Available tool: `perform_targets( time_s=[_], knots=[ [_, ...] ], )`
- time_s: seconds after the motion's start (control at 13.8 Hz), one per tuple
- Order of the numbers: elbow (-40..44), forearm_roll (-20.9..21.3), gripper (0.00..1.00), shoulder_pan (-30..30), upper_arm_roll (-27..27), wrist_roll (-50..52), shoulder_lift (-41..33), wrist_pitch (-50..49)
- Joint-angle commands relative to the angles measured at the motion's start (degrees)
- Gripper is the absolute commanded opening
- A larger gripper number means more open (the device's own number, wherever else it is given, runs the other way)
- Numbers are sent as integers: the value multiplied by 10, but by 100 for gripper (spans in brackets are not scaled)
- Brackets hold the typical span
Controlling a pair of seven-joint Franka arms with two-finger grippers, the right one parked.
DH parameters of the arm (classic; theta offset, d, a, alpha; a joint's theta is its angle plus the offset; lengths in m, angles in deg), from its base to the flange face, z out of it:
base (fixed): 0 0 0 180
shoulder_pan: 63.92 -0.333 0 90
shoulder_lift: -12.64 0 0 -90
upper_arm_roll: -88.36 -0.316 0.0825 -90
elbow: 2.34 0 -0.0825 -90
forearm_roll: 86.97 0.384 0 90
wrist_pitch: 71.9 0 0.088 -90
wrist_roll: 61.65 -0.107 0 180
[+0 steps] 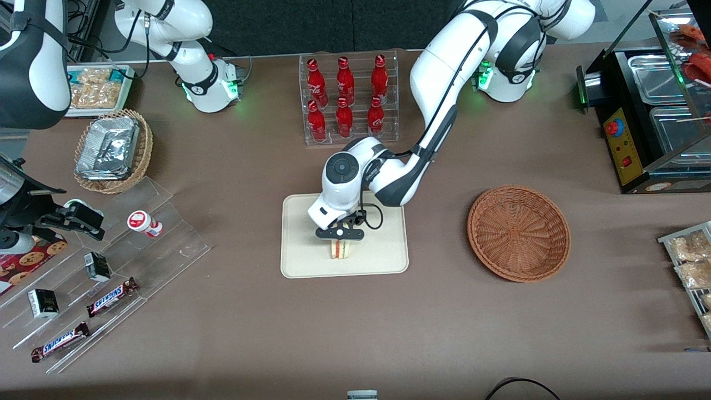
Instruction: Place sandwich from basket to tray
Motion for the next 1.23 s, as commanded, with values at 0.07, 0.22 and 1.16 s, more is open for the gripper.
perform_targets(
  time_s=[0.07,0.22,1.16],
  knots=[
    [19,6,99,7,-8,6,-4,-5],
    [19,-3,99,1,-7,3,-38,-38],
    [-348,-78,99,-203,-8,-249,-472,-149]
  ],
)
